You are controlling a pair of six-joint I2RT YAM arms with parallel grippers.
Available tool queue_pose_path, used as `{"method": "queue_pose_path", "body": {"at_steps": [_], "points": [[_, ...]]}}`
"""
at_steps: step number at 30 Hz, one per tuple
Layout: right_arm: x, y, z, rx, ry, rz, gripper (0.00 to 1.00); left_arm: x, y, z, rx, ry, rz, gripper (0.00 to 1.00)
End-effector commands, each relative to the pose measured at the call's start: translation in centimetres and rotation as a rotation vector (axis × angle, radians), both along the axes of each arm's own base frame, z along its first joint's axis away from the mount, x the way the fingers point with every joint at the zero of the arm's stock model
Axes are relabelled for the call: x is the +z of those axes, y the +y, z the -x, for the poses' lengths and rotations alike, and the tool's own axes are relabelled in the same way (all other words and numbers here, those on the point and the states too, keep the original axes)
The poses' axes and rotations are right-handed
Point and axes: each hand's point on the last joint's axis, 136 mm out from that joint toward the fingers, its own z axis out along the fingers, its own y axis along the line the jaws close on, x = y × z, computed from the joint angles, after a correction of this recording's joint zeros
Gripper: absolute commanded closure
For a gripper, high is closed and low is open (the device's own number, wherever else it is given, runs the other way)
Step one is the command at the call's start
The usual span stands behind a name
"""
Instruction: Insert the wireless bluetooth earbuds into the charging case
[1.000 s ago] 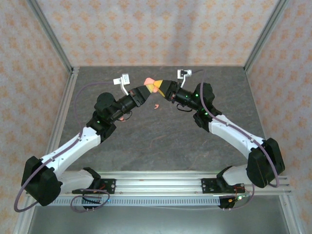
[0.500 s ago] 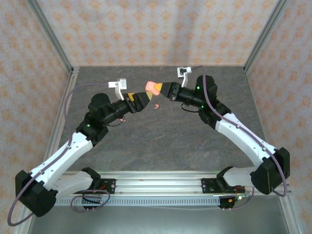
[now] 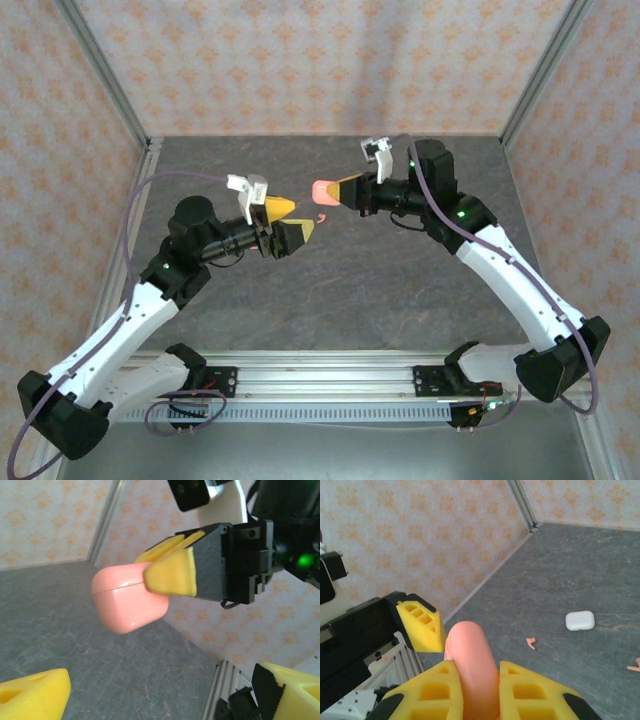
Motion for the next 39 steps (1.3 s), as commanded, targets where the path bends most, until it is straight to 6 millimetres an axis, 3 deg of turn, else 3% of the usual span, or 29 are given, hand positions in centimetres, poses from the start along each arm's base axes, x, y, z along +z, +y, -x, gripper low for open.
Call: {"method": "queue_pose_path", "body": {"at_steps": [1, 9, 14, 19, 27, 39], "points": [[0.9, -0.3, 1.5, 0.064, -0.064, 0.018, 0.89, 0.0, -1.0, -0.1, -0.079, -0.038, 0.041, 0.08], [0.8, 0.3, 2.3, 0.115, -0.064, -0.043, 0.88, -0.2, -1.9, -1.6, -0.089, -0.008, 0.119, 0.1], [0.8, 0.4, 2.2, 0.106, -0.068, -0.089, 0.88, 0.5, -2.3, -2.2, -0.115, 0.014, 0.186, 0.19], [0.6, 0.5, 2.0, 0.092, -0.066, -0.113, 0.88, 0.5, -2.9, -2.3, -0.161, 0.042, 0.199, 0.29], [1.5, -0.5, 2.2, 0.038, -0.108, -0.135, 0.87, -0.3, -3.1, -2.7, -0.164, 0.094, 0.204, 0.34], [1.4, -0.4, 2.6, 0.055, -0.099, -0.146, 0.87, 0.8, -3.2, -2.0, -0.197, 0.058, 0.202, 0.47]]}}
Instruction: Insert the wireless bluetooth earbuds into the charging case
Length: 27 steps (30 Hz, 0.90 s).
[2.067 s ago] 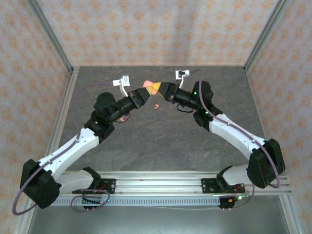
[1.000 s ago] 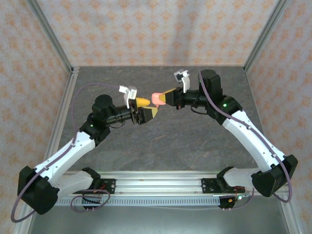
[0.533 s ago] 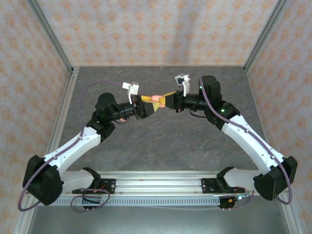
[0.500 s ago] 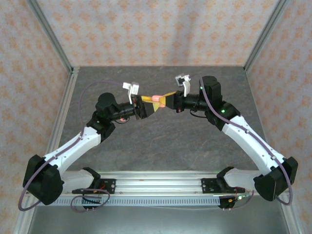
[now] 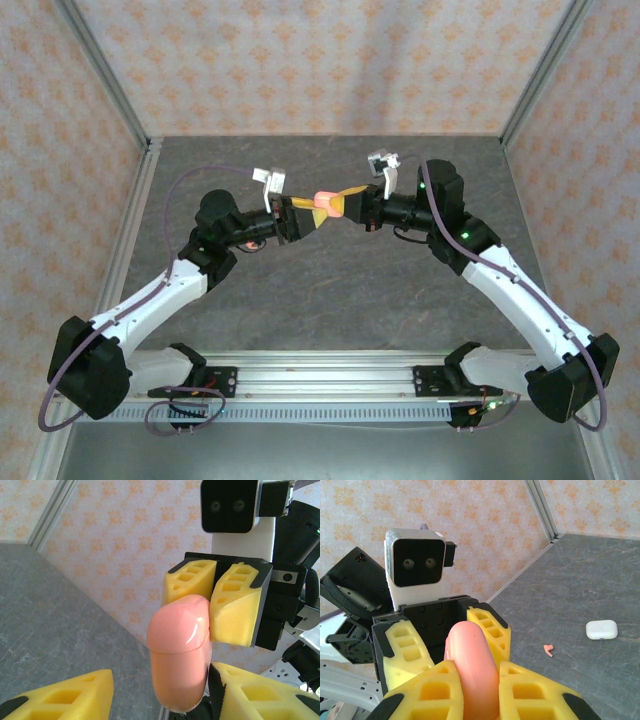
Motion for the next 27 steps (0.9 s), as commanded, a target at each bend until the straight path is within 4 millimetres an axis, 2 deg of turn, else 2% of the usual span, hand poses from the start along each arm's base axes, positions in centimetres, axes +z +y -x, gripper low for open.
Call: {"method": "queue_pose_path", "body": {"at_steps": [1, 11, 14, 17, 19, 21, 23, 27], "points": [[1.4, -0.1, 0.4, 0.01, -0.048, -0.038, 0.87, 2.6, 0.1, 0.6, -0.026, -0.077, 0.03, 0.47], [1.0, 0.1, 0.0, 0.008, -0.032, -0.042, 0.87, 3.3, 0.2, 0.8, -0.027, -0.081, 0.048, 0.46], [1.2, 0.2, -0.1, 0.005, -0.036, -0.045, 0.87, 3.3, 0.1, 0.8, -0.035, -0.078, 0.044, 0.49], [1.2, 0.2, -0.1, 0.005, -0.035, -0.046, 0.87, 3.1, 0.1, 0.8, -0.036, -0.078, 0.035, 0.6], [1.1, 0.2, -0.2, 0.005, -0.031, -0.045, 0.87, 2.9, 0.0, 1.0, -0.036, -0.095, 0.012, 0.76], [0.7, 0.3, -0.4, 0.003, -0.018, -0.04, 0.86, 2.2, 0.2, 1.0, -0.007, -0.128, -0.05, 0.83], [0.5, 0.4, -0.6, -0.002, -0.003, -0.04, 0.79, 1.5, 0.5, 1.5, 0.022, -0.183, -0.123, 0.88], [-0.2, 0.4, -1.1, -0.017, 0.026, -0.018, 0.68, 1.6, 1.4, 2.6, 0.049, -0.281, -0.16, 0.93]]}}
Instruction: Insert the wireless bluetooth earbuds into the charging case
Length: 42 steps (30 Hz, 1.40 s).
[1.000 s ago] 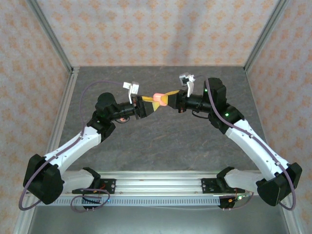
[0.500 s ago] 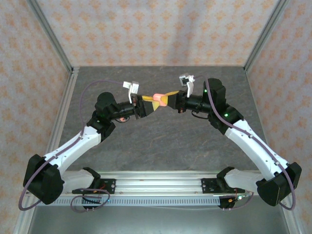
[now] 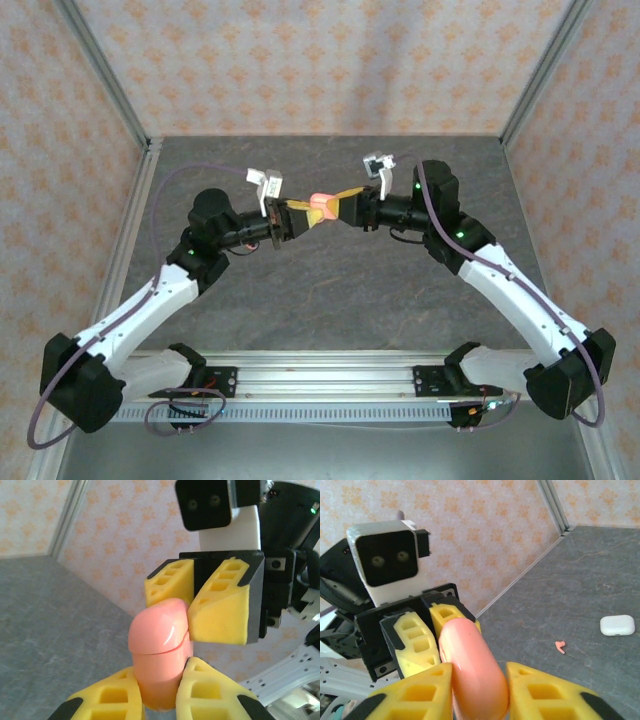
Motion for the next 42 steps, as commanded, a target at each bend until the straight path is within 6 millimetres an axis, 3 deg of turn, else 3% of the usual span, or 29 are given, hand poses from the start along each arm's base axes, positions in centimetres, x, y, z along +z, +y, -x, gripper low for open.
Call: {"method": "queue_pose_path", "body": {"at_steps": [1, 3, 7, 12, 22, 25, 32, 35, 38, 42], "points": [[0.3, -0.4, -1.3, -0.054, -0.014, 0.005, 0.67, 1.0, 0.5, 1.9, -0.007, -0.172, -0.059, 0.94], [-1.5, -0.1, -2.2, -0.064, 0.018, 0.032, 0.66, 1.1, 0.7, 2.3, -0.01, -0.202, -0.065, 0.96], [-2.5, -0.1, -3.0, -0.082, 0.057, 0.032, 0.6, 1.0, 0.8, 2.8, -0.017, -0.231, -0.091, 1.0], [-2.4, -0.9, -3.8, -0.134, 0.072, 0.046, 0.56, 0.4, 1.0, 2.9, -0.005, -0.244, -0.103, 1.0], [-0.2, -2.0, -2.3, -0.154, 0.104, -0.019, 0.48, -3.8, 2.5, 0.4, 0.159, -0.156, -0.222, 1.0], [-0.6, -2.6, -2.7, -0.211, 0.151, -0.011, 0.47, -4.6, 3.5, -0.1, 0.228, -0.14, -0.249, 1.0], [-4.6, -5.4, -5.4, -0.462, 0.271, 0.111, 0.48, -3.8, 6.6, 1.0, 0.359, -0.175, -0.303, 1.0], [-7.5, -5.2, -6.7, -0.503, 0.351, 0.158, 0.48, -2.7, 8.4, 2.1, 0.424, -0.215, -0.32, 1.0], [-10.0, -3.6, -7.5, -0.492, 0.39, 0.202, 0.49, -1.4, 10.1, 3.3, 0.479, -0.258, -0.322, 1.0], [-13.1, 0.3, -8.3, -0.422, 0.42, 0.31, 0.51, 0.0, 11.8, 4.9, 0.533, -0.303, -0.314, 1.0]]}}
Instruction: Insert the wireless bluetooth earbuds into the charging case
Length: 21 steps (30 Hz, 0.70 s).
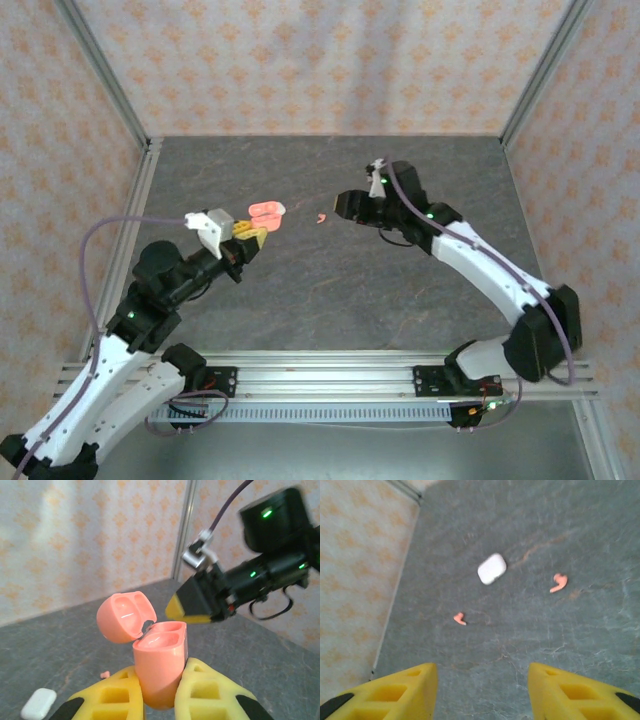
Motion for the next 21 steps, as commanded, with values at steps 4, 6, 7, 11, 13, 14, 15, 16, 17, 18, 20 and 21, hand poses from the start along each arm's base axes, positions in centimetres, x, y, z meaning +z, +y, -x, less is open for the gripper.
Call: {"method": "queue_pose_path", "body": {"at_steps": [4, 6, 7, 11, 13, 14, 15, 16, 17, 18, 20, 21], "points": [[-3.0, 6.2, -1.7, 0.109, 0.051, 0.134, 0.54, 1.7, 2.5, 1.9, 0.082, -0.059, -0.026, 1.0], [-4.6, 8.0, -2.6, 0.133, 0.043, 0.184, 0.57, 1.9, 2.8, 2.3, 0.085, -0.068, -0.024, 1.0], [-5.5, 9.0, -3.0, 0.143, 0.042, 0.208, 0.58, 2.0, 3.0, 2.5, 0.089, -0.072, -0.023, 1.0], [-8.7, 12.5, -4.0, 0.185, 0.076, 0.313, 0.6, 1.9, 3.5, 3.2, 0.096, -0.071, -0.029, 1.0], [-9.9, 14.3, -4.1, 0.214, 0.085, 0.361, 0.6, 1.9, 3.7, 3.5, 0.099, -0.073, -0.026, 1.0], [-10.6, 15.1, -4.1, 0.223, 0.092, 0.39, 0.6, 1.9, 3.8, 3.6, 0.101, -0.073, -0.022, 1.0], [-11.3, 15.9, -4.1, 0.234, 0.094, 0.42, 0.6, 1.9, 3.9, 3.7, 0.103, -0.074, -0.017, 1.0], [-11.6, 16.5, -4.1, 0.242, 0.09, 0.44, 0.6, 1.8, 3.9, 3.7, 0.105, -0.073, -0.013, 1.0], [-12.2, 17.2, -4.1, 0.251, 0.089, 0.466, 0.59, 1.6, 3.9, 3.8, 0.104, -0.069, -0.007, 1.0], [-12.9, 17.8, -4.1, 0.258, 0.09, 0.492, 0.59, 1.5, 3.9, 3.8, 0.105, -0.063, -0.002, 1.0], [-13.8, 18.7, -4.1, 0.268, 0.09, 0.527, 0.58, 1.1, 3.9, 3.8, 0.104, -0.052, 0.01, 1.0], [-14.5, 19.1, -4.1, 0.272, 0.095, 0.546, 0.58, 0.9, 3.9, 3.8, 0.104, -0.047, 0.016, 1.0]]}}
